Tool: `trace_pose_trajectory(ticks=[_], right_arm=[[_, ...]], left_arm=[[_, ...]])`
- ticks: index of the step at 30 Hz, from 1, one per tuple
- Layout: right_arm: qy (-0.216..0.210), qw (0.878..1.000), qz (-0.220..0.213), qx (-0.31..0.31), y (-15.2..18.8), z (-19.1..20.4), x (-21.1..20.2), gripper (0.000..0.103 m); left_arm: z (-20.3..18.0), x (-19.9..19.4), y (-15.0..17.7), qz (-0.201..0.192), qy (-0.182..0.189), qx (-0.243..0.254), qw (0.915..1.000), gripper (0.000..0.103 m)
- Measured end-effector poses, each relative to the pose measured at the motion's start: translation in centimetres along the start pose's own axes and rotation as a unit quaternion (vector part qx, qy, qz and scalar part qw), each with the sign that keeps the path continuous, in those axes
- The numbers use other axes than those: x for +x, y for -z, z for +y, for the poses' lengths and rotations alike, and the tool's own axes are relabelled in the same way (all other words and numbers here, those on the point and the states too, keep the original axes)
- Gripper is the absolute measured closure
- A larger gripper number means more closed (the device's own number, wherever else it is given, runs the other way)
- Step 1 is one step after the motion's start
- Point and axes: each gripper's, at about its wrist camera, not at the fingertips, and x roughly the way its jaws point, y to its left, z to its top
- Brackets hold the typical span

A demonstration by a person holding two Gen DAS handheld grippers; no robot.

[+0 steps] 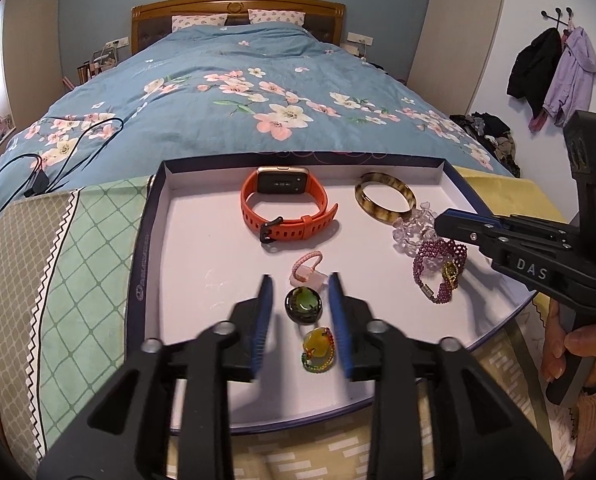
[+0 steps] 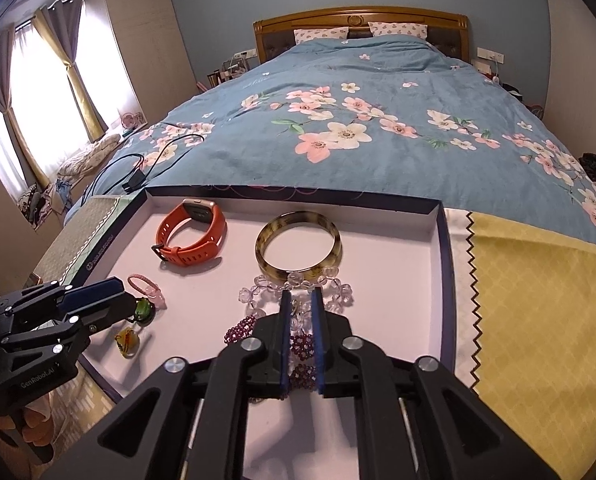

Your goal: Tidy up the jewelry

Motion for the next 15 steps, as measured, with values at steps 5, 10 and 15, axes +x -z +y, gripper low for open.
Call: trace_pose_trajectory(ticks=[5, 10, 15], right_arm=[[-0.001, 1.0, -0.022, -0.005, 0.5, 0.3, -1.8, 0.07], [0.006, 0.998, -0.063, -0.017, 1.6, 1.3, -4.7, 0.036], [0.014, 0.995, -0.091, -0.034, 3.0, 2.5, -7.0, 0.017]], left_arm=[[0.1, -1.3, 0.3, -0.019, -0.001, -0.002, 0.9998, 0.053], [-0.1, -4.0, 0.7, -0.058, -0.007, 0.001, 0.9983, 0.022], [-0.4, -7.4, 1.4, -0.103, -0.024, 0.007, 0.9944, 0.005]])
